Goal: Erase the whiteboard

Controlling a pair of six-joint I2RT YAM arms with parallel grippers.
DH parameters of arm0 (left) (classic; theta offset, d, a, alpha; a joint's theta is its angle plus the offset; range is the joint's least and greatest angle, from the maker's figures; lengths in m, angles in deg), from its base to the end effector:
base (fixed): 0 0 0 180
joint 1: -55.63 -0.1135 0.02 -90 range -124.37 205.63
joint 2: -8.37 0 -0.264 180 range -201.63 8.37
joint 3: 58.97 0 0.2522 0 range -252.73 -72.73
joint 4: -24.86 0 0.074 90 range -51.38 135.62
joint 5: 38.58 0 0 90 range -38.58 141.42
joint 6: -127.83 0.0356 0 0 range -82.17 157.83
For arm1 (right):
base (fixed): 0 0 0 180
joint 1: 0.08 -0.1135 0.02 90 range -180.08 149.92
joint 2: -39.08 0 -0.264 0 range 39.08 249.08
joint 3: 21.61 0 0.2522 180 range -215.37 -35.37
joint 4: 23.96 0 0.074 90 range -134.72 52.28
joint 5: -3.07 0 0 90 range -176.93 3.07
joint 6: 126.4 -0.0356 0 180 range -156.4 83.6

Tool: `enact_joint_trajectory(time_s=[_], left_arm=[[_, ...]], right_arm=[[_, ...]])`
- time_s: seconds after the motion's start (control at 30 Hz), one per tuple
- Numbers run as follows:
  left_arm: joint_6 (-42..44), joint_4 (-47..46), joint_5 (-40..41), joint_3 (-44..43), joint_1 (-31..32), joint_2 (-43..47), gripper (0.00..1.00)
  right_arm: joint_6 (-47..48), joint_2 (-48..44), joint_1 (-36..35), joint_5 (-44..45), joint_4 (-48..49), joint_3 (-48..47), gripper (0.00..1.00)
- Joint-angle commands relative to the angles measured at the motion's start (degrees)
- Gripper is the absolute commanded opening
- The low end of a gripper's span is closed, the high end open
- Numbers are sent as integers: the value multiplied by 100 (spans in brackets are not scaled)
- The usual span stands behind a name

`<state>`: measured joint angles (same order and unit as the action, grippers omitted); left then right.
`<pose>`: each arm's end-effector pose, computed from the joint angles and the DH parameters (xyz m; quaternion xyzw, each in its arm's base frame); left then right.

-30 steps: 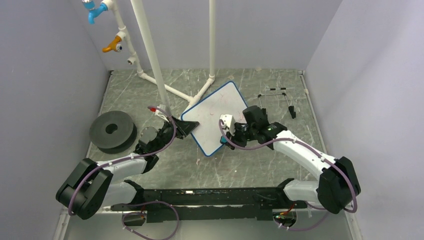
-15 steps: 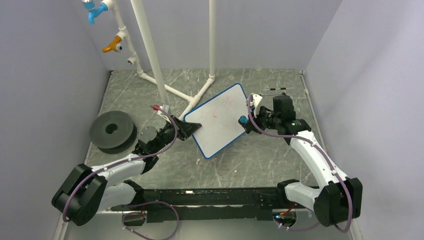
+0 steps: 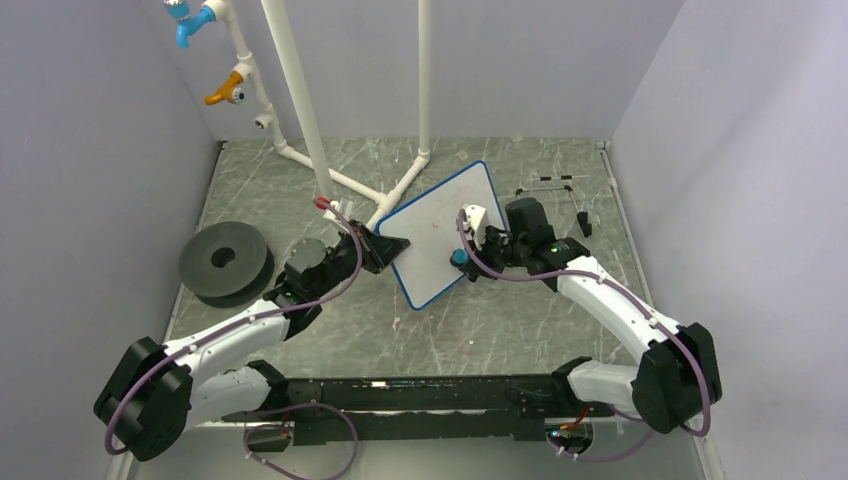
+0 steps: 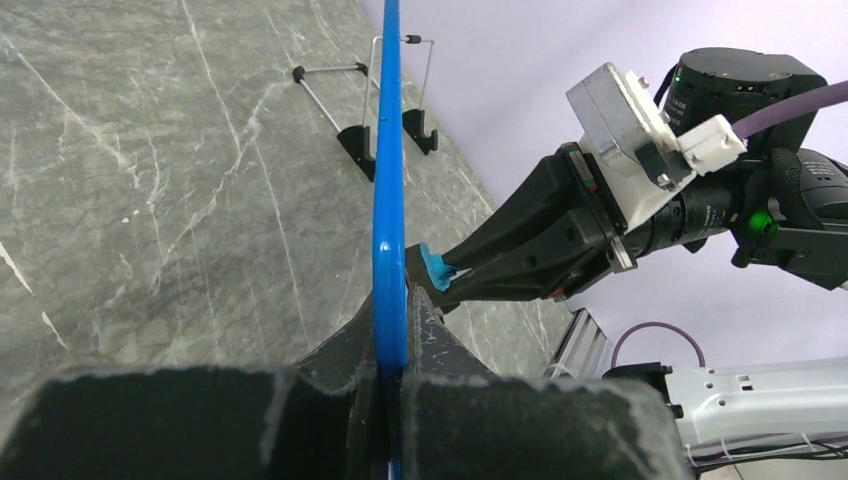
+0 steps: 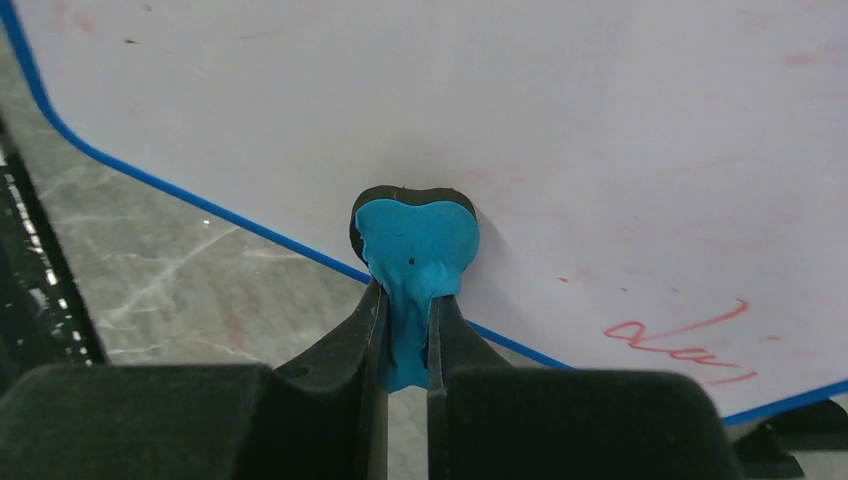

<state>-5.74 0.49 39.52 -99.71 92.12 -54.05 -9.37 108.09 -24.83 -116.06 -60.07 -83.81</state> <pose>0.1893 -0.1491 0.2594 0.0325 0.6899 -0.5176 0.5050 0.2223 0.1216 0.2585 -0.4778 0.7544 0.2228 0.3911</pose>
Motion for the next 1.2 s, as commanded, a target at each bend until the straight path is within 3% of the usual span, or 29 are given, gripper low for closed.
enact_joint_trajectory(time_s=[0.0, 0.13, 0.23, 0.4, 0.5, 0.6, 0.7, 0.9, 1.0, 1.17], left_arm=[[220, -57, 424, -545, 181, 424, 0], [201, 330, 574, -634, 284, 632, 0], [100, 440, 576, -655, 334, 730, 0], [-49, 596, 676, -670, 353, 873, 0], [-136, 734, 744, -749, 365, 900, 0], [-198, 843, 830, -800, 373, 959, 0], [-257, 957, 900, -801, 375, 1067, 0], [-401, 1052, 858, -783, 375, 1215, 0], [-494, 1001, 797, -758, 368, 1238, 0], [-600, 883, 872, -696, 365, 1271, 0]], right_arm=[[-129, -16, -59, -119, 282, -80, 0], [-913, 23, 658, 965, 1032, -52, 0], [-1129, 145, 838, 1236, 1133, -23, 0], [-1080, 253, 834, 109, 838, -58, 0], [-639, 183, 309, -1026, 499, 12, 0], [-492, 167, -75, -1401, 369, 20, 0], [-1023, 280, 54, -752, 682, -42, 0], [-2273, 486, 1177, 779, 1434, 50, 0], [-2280, 685, 1262, 401, 1250, -20, 0], [-1882, 432, 879, -1055, 1170, 96, 0]])
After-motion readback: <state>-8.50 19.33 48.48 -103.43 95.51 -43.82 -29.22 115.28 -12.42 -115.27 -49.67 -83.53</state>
